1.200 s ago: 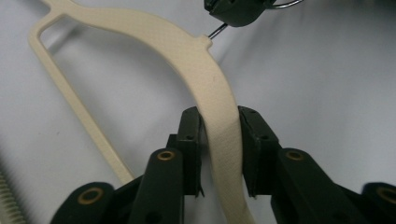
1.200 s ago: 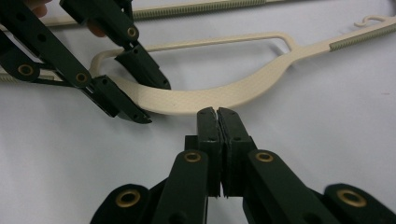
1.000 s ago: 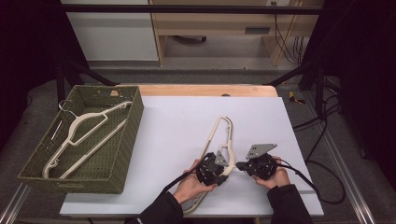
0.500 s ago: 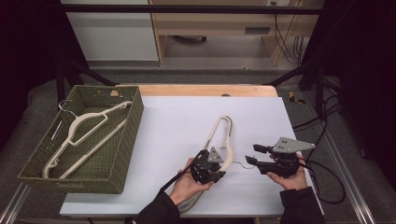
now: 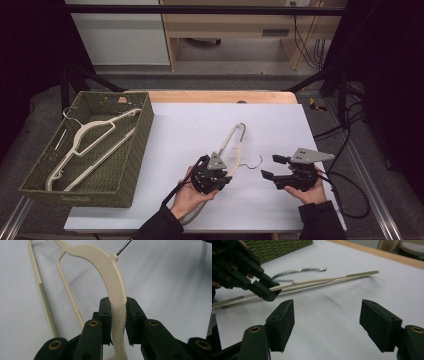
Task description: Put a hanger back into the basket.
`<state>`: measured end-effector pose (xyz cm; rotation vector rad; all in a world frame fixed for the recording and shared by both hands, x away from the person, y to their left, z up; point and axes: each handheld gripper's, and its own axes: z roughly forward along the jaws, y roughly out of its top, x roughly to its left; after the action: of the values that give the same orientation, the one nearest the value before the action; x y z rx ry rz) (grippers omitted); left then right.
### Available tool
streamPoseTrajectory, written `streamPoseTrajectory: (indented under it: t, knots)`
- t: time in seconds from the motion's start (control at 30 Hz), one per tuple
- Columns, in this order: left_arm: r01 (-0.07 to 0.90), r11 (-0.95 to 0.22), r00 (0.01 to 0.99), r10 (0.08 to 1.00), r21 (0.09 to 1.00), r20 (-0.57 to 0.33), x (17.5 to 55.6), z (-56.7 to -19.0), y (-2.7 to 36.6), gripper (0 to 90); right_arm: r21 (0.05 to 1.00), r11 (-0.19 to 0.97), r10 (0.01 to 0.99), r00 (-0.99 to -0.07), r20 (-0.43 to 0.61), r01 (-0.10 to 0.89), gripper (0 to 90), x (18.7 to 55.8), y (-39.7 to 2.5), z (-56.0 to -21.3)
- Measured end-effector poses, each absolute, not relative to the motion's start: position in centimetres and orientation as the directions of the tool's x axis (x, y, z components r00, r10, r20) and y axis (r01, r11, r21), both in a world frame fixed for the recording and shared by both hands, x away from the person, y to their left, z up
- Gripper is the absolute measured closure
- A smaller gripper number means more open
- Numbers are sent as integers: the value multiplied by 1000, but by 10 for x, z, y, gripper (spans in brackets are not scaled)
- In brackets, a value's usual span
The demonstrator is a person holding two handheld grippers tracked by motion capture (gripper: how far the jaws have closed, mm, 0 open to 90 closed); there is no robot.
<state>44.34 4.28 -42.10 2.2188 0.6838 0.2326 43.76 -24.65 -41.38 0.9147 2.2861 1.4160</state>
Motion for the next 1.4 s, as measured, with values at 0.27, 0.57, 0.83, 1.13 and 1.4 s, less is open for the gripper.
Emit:
streamPoseTrajectory:
  t: [0.27, 0.57, 0.83, 1.13, 1.4]
  knots:
    - [395, -552, 838, 545, 734, -42, 442, -419, 45, 768, 895, 298, 579, -808, 107, 333, 579, 444, -206, -427]
    - [389, -564, 842, 538, 728, -32, 440, -419, 46, 767, 906, 278, 554, -824, 119, 318, 820, 450, -188, -431]
    - [368, -584, 841, 542, 723, 9, 438, -416, 46, 692, 915, 258, 555, -823, 122, 310, 893, 450, -184, -429]
    - [377, -638, 826, 560, 671, 69, 439, -417, 37, 753, 920, 247, 559, -820, 122, 305, 890, 450, -178, -425]
    - [401, -598, 757, 643, 694, 117, 438, -406, 49, 802, 928, 262, 597, -800, 60, 265, 659, 444, -186, -419]
